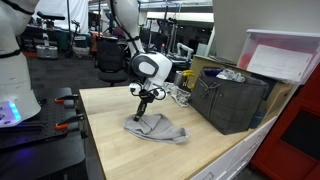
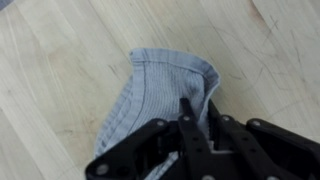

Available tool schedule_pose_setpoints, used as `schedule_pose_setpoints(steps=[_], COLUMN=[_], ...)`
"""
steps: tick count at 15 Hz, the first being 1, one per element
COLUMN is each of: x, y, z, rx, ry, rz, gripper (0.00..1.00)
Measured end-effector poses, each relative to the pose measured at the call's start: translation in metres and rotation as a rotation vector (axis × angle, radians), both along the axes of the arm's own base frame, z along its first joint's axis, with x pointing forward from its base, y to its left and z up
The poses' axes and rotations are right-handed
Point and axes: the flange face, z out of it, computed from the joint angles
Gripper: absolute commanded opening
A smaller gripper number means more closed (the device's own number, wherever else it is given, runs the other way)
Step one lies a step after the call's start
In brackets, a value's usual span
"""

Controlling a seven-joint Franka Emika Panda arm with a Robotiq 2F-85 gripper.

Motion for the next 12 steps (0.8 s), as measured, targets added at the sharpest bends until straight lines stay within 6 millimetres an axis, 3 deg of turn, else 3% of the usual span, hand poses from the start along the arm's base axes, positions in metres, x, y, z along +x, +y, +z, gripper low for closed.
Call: schedule_pose_setpoints(steps=[1, 2, 3, 5, 9, 10, 12], x=[0.0, 0.001, 0.002, 0.004, 0.008, 0.008, 0.009], y=[0.004, 0.008, 0.011, 0.018, 0.025, 0.026, 0.026], z=[0.002, 0.005, 0.008, 0.016, 0.03, 0.033, 0.037], rx=[0.001, 0.001, 0.002, -0.002, -0.017, -0.021, -0.029], ry=[0.007, 0.013, 0.019, 0.027, 0.039, 0.041, 0.042], rz=[0.0, -0.002, 0.0, 0.006, 0.027, 0.036, 0.05], gripper=[0.37, 0.07, 0.08, 0.0, 0.02, 0.36, 0.44])
